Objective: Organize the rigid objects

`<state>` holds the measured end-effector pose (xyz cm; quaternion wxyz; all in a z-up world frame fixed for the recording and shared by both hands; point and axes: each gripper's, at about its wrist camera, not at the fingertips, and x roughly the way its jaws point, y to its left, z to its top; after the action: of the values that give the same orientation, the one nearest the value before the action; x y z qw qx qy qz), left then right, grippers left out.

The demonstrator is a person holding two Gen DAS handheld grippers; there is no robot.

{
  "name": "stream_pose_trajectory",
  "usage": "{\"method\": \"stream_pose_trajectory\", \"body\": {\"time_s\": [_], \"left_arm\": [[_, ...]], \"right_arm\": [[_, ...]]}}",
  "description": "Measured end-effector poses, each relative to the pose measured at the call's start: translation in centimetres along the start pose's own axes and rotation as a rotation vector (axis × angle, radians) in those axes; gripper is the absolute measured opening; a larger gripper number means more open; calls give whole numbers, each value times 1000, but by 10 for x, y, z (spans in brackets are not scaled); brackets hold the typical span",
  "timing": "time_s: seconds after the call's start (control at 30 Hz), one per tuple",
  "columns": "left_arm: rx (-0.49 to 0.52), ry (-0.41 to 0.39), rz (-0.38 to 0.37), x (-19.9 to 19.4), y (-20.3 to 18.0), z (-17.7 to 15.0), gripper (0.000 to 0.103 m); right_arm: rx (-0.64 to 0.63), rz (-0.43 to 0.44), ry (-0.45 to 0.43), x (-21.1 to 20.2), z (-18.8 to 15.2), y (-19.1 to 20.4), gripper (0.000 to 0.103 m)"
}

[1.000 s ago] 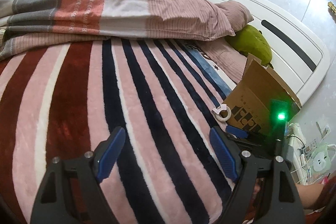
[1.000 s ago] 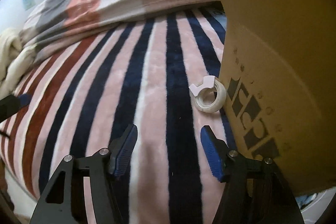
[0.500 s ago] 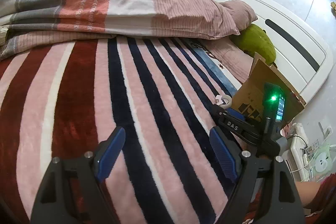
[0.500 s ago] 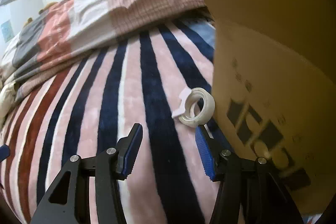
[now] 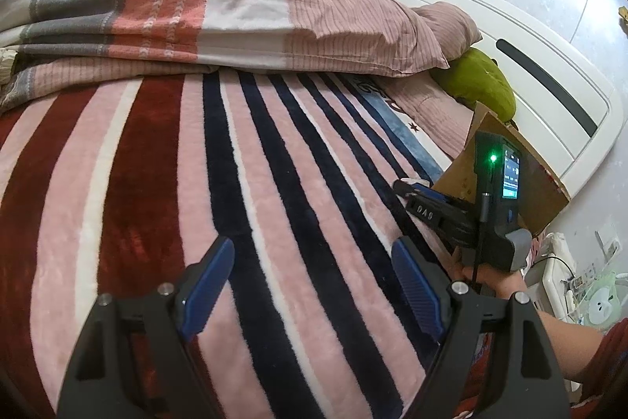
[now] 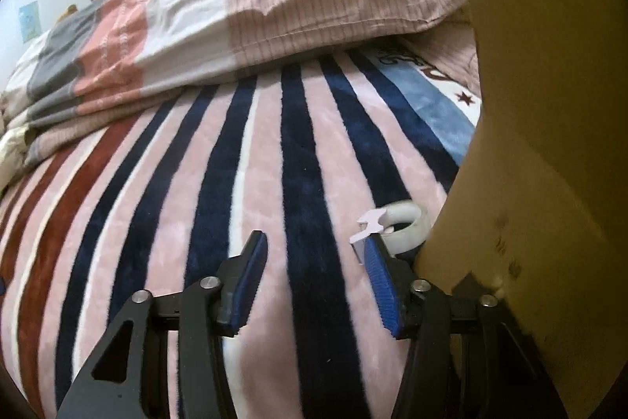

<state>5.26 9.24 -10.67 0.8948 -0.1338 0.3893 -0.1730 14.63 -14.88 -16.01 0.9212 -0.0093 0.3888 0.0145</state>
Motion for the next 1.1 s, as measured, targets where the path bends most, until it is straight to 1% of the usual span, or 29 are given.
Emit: {"method": "stream_pose_trajectory", "body": {"time_s": [0.03,0.1,0.17,0.23,0.27,0.3,0.33,0.4,0.47,0.53,0.57,0.6,0.63,0.7,0.77,0.8,0.9,1.03,1.1], "left_arm": [[0,1,-1,0,1,0,80],[0,-1,-2,0,1,0,80],[-7,-4,-1,0,2,0,80],[-17,-8,-7,0,6,1,80],[-18,-8,-9,0,7,1,80],[-17,-5,-8,1,8,1,80],[-14,-4,-7,1,9,1,80],[-9,-2,-8,3,10,0,80],[-12,-2,-13,5,13,1,80],[-20,-2,-13,8,17,2,80],[-26,-5,-13,8,19,2,80],[-29,-9,-16,7,20,2,80],[-33,-13,-21,6,22,2,80],[-36,-20,-27,4,25,0,80],[-38,-24,-24,2,28,-1,80],[-44,-25,-23,1,30,-2,80],[-54,-24,-25,0,35,-6,80],[-61,-23,-29,-2,39,-8,80],[-63,-27,-31,-3,40,-8,80]], "right_arm": [[3,-4,6,1,1,-3,22],[-10,-10,17,2,2,-6,19],[-37,-17,16,0,1,-5,18],[-41,-38,40,3,1,-4,17],[-22,-42,62,5,1,-5,17],[-8,-41,74,6,1,-5,20],[-10,-49,75,6,2,-4,20],[-63,-65,71,2,1,3,20],[-133,-47,80,-5,1,12,20],[-240,-45,116,-9,3,25,27],[-285,-57,127,-10,5,30,31],[-340,-85,149,-9,8,36,38],[-380,-107,174,-7,10,40,41],[-449,-149,223,-2,15,46,41],[-515,-168,268,3,17,51,41],[-566,-201,294,8,19,54,41],[-644,-266,389,22,20,51,40],[-789,-330,450,34,16,57,40],[-802,-354,490,45,17,56,39]]}}
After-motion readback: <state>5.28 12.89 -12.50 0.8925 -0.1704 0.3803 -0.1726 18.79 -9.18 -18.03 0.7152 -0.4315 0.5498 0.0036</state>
